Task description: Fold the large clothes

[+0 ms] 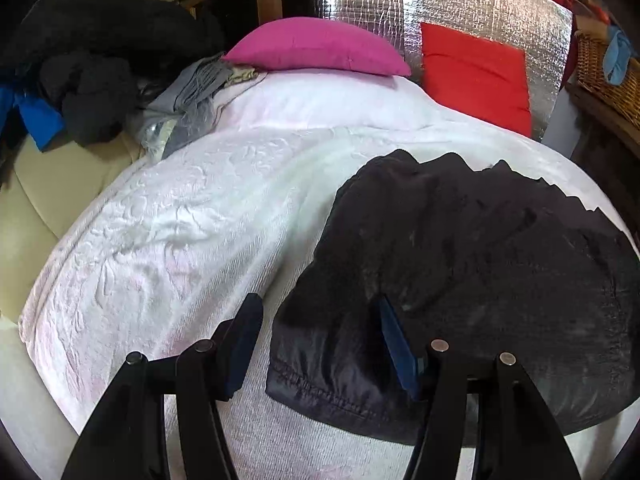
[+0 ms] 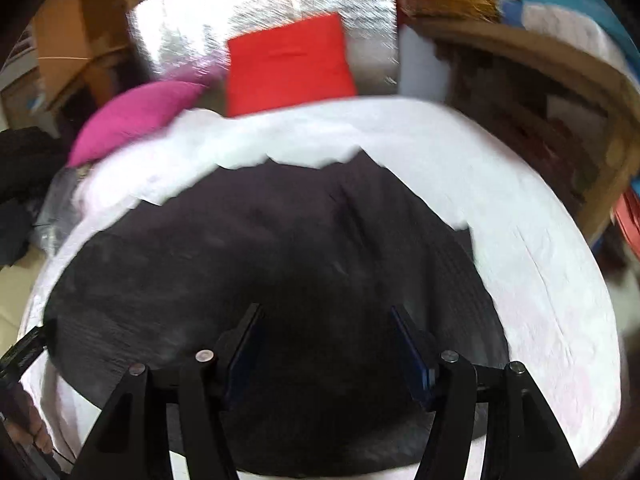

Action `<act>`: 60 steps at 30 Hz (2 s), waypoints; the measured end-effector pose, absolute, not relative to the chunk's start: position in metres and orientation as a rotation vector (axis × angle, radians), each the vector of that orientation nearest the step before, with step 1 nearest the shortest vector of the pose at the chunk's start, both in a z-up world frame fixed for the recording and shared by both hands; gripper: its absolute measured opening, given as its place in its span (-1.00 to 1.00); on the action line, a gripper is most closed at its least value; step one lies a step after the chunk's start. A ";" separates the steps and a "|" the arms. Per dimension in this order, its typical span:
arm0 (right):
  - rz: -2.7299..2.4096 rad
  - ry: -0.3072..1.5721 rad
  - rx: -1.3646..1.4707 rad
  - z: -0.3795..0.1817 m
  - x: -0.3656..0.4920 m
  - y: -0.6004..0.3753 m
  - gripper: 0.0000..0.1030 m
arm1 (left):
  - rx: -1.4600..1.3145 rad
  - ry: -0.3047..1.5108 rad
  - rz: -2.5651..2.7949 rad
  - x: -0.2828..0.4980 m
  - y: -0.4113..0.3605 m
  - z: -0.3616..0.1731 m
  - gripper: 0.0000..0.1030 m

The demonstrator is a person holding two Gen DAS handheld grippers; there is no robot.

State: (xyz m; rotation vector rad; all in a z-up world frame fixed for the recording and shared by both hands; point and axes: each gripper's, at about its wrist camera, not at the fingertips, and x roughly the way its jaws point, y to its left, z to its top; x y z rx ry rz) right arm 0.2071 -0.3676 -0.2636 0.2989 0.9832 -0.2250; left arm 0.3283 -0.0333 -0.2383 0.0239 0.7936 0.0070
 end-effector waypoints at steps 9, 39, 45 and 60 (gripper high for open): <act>-0.217 1.095 0.379 -0.300 0.226 -0.381 0.30 | 0.079 0.785 0.018 0.335 -0.043 -0.242 0.20; -0.252 0.616 0.134 -0.032 -0.036 -0.216 0.48 | 0.060 0.270 0.051 0.037 -0.010 -0.006 1.00; -0.265 0.577 0.133 -0.012 -0.054 -0.204 0.48 | 0.053 0.232 0.032 0.010 -0.005 0.010 1.00; -0.244 0.582 0.093 -0.003 -0.055 -0.178 0.47 | 0.033 0.207 0.052 -0.008 0.008 0.020 1.00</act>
